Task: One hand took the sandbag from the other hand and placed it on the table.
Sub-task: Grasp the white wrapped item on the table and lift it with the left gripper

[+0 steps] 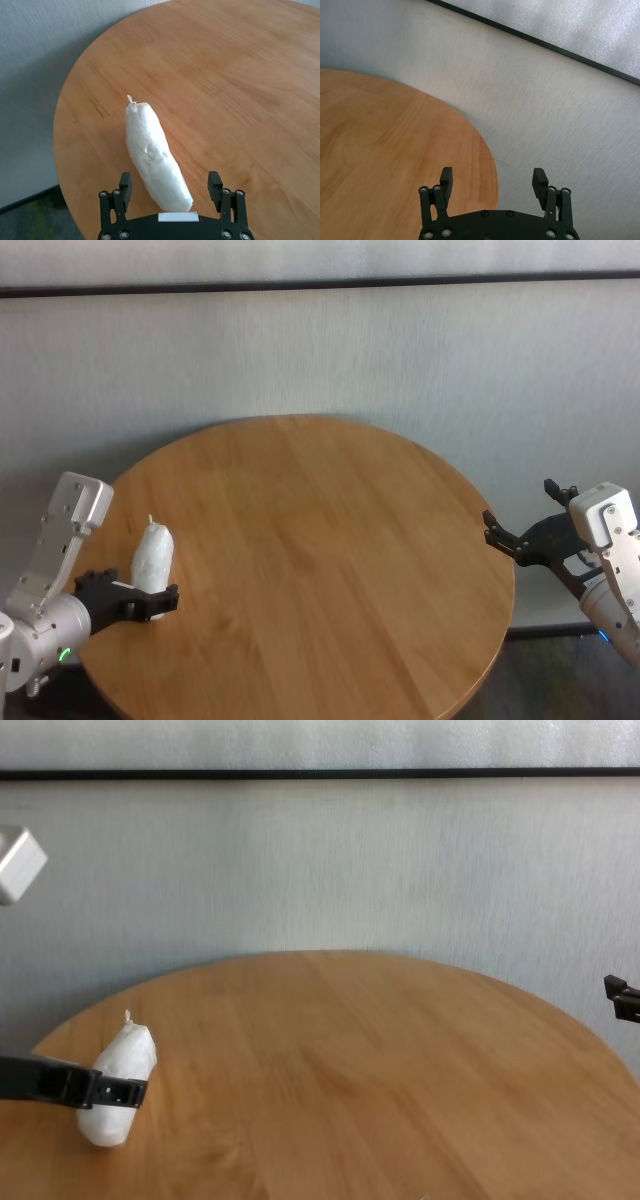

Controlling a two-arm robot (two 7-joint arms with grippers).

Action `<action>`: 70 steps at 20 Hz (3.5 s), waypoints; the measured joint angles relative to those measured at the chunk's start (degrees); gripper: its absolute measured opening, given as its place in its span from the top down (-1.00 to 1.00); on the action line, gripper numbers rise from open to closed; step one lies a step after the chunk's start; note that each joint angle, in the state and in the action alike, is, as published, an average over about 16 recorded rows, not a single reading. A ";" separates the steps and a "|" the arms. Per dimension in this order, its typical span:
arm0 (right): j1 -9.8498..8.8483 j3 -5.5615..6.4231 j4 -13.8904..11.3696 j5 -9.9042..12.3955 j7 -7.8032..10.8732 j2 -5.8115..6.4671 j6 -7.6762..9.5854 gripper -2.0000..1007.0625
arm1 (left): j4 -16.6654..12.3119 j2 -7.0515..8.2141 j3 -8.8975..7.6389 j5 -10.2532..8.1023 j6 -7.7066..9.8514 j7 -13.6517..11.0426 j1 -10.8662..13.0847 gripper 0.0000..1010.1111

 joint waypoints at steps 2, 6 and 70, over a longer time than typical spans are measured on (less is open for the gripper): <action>0.00 0.00 0.00 0.00 0.00 0.00 0.00 -0.99 | 0.49 -0.36 0.06 0.31 0.29 0.00 -0.24 -0.98; 0.00 0.00 0.00 0.00 0.00 0.00 0.00 -0.99 | 1.55 -1.05 0.22 1.03 0.66 0.00 -0.77 -0.98; 0.00 0.00 0.00 0.00 0.00 0.00 0.00 -0.99 | 8.97 -6.21 -0.08 8.37 -2.39 -0.07 -2.95 -0.86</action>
